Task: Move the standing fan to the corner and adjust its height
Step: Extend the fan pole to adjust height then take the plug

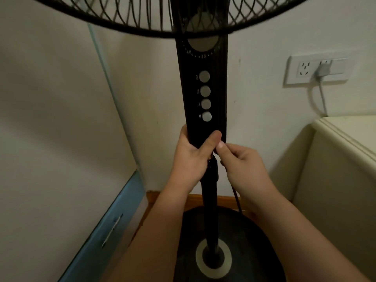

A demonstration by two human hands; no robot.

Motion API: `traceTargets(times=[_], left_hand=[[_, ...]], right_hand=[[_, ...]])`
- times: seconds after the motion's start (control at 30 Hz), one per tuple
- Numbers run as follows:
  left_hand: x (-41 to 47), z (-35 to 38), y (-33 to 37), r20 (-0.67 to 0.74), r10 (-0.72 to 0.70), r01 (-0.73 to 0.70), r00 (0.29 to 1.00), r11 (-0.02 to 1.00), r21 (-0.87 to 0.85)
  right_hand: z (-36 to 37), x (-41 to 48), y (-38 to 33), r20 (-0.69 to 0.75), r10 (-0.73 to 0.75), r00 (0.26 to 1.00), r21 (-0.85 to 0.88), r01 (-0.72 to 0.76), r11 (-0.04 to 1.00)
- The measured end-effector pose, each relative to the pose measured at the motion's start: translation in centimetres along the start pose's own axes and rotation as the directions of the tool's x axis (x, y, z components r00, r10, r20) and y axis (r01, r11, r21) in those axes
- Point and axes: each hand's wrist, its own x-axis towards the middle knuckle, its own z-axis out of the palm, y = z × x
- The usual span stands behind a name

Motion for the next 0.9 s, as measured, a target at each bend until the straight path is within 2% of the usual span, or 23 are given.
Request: traceTargets(times=[0.3, 0.6, 0.7, 0.8, 0.9], left_hand=[[1.8, -0.6, 1.9, 0.046, 0.053, -0.055, 0.998, 0.998, 0.036], [0.8, -2.6, 0.1, 0.177, -0.079, 0.072, 0.981, 0.996, 0.048], [0.4, -2.1, -0.7, 0.233, -0.109, 0.082, 0.966, 0.989, 0.124], [0.1, -0.7, -1.0, 0.182, -0.086, 0.054, 0.980, 0.983, 0.175], [-0.2, 0.3, -1.4, 0.127, -0.045, 0.023, 0.991, 0.985, 0.168]], right_hand=[[0.6, 1.7, -1.3, -0.095, -0.050, 0.994, 0.082, 0.058, 0.995], [0.3, 1.9, -1.1, -0.037, -0.118, 0.992, 0.160, 0.122, 0.980], [0.2, 1.8, -1.4, -0.040, -0.130, 0.991, 0.147, 0.135, 0.980], [0.3, 1.7, -1.0, -0.065, -0.160, 0.985, 0.047, 0.163, 0.985], [-0.1, 1.7, -0.1, -0.039, -0.192, 0.981, 0.031, 0.193, 0.981]])
